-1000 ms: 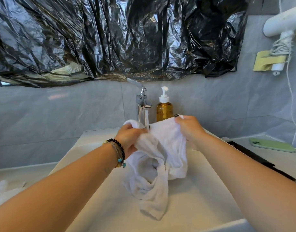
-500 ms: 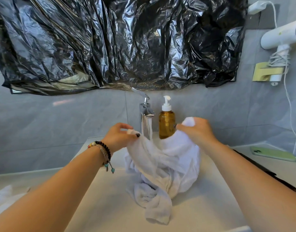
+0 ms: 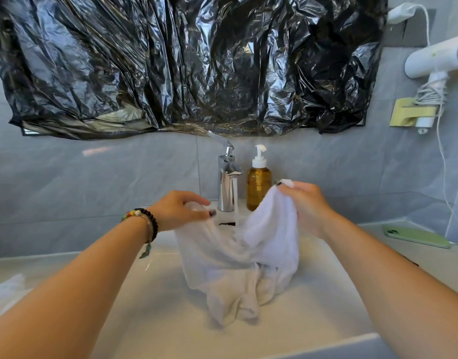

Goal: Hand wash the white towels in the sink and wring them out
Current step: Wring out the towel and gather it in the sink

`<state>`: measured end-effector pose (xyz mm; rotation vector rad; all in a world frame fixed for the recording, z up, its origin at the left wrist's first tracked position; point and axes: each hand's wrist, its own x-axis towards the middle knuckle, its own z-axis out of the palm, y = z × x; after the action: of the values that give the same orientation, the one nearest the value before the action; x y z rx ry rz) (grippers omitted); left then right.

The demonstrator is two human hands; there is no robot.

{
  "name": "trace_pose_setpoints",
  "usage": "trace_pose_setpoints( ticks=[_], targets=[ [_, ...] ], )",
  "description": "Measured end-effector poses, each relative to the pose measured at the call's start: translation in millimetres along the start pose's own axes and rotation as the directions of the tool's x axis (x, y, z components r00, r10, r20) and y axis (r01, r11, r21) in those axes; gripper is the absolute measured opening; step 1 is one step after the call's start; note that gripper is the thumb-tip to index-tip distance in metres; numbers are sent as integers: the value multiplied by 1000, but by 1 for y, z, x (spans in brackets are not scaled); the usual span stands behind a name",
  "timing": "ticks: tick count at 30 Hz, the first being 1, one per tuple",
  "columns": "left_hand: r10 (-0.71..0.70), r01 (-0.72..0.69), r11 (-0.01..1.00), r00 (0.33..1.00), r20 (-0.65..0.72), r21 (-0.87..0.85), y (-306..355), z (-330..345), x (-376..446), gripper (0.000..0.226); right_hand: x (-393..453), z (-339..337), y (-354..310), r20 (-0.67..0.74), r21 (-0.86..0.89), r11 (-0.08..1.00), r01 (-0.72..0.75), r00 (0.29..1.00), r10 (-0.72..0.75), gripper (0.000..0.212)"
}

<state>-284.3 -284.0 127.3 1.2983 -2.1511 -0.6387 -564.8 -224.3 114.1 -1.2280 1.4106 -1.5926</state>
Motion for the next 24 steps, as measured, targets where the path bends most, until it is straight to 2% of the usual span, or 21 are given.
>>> trace_pose_setpoints(
  ticks=[2, 3, 5, 7, 9, 11, 14, 17, 20, 22, 24],
  targets=[
    [-5, -23, 954, 996, 94, 300, 2, 8, -4, 57, -8, 6, 1, 122, -171, 983, 58, 992, -38, 22],
    [-7, -37, 902, 995, 102, 429, 3, 10, -6, 63, -11, 7, 2, 135, -262, 961, 84, 990, -50, 30],
    [-35, -39, 809, 993, 114, 586, 1, 6, -9, 60, -14, 2, 1, 77, -383, 918, 99, 994, -75, 37],
    [-79, -16, 750, 990, 113, 662, -2, -3, -11, 51, -17, -12, -1, -16, -416, 905, 95, 994, -112, 30],
    [-91, 28, 754, 994, 63, 656, -3, -16, -13, 39, -18, -29, -5, -109, -396, 915, 77, 986, -130, 24],
    [-69, 74, 816, 997, -31, 574, -3, -27, -14, 35, -18, -40, -13, -213, -350, 935, 59, 967, -141, 26],
    [3, 84, 900, 980, -198, 427, -4, -37, -15, 37, -16, -46, -32, -346, -262, 962, 78, 923, -169, 14],
    [15, 35, 990, 936, -353, 135, 5, -38, -22, 51, -16, -44, -46, -434, -290, 953, 88, 876, -212, 11],
    [-122, 55, 978, 933, -339, -202, 25, -19, -31, 42, -17, -34, -45, -436, -413, 911, -17, 882, -181, 8],
    [-203, 102, 937, 937, -284, -335, 36, -2, -30, 36, -23, -22, -42, -409, -486, 869, -96, 904, -128, 9],
    [-263, 146, 888, 939, -222, -436, 49, 12, -30, 34, -32, -4, -44, -327, -472, 879, -64, 939, -107, 8]
  ],
)
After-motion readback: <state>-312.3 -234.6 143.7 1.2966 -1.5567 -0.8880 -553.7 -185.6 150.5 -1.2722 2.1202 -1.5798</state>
